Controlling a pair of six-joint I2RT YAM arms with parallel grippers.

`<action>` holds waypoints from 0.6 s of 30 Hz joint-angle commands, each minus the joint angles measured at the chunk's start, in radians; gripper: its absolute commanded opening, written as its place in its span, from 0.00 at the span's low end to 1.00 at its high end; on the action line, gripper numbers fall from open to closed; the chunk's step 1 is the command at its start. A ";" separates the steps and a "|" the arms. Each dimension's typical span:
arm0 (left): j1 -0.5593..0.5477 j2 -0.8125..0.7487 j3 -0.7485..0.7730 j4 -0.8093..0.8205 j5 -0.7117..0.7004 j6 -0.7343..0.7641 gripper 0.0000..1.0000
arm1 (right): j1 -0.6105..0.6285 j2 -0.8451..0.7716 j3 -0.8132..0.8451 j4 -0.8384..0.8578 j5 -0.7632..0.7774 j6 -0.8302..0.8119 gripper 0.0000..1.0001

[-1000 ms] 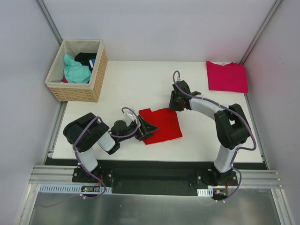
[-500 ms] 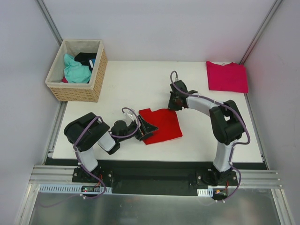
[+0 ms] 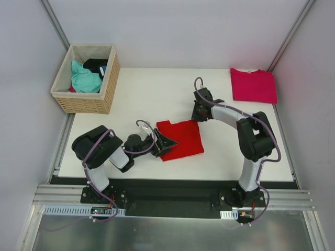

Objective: Fold and stack the t-shirts

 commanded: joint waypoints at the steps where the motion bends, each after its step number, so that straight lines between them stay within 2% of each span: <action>1: -0.008 0.038 -0.030 -0.122 0.014 0.030 0.99 | -0.058 -0.019 0.060 -0.015 0.119 -0.038 0.01; 10: -0.008 0.053 -0.027 -0.112 0.023 0.028 0.99 | -0.118 0.064 0.163 -0.056 0.125 -0.050 0.01; 18: -0.007 0.071 -0.020 -0.102 0.025 0.025 0.99 | -0.121 0.070 0.172 -0.061 0.118 -0.044 0.01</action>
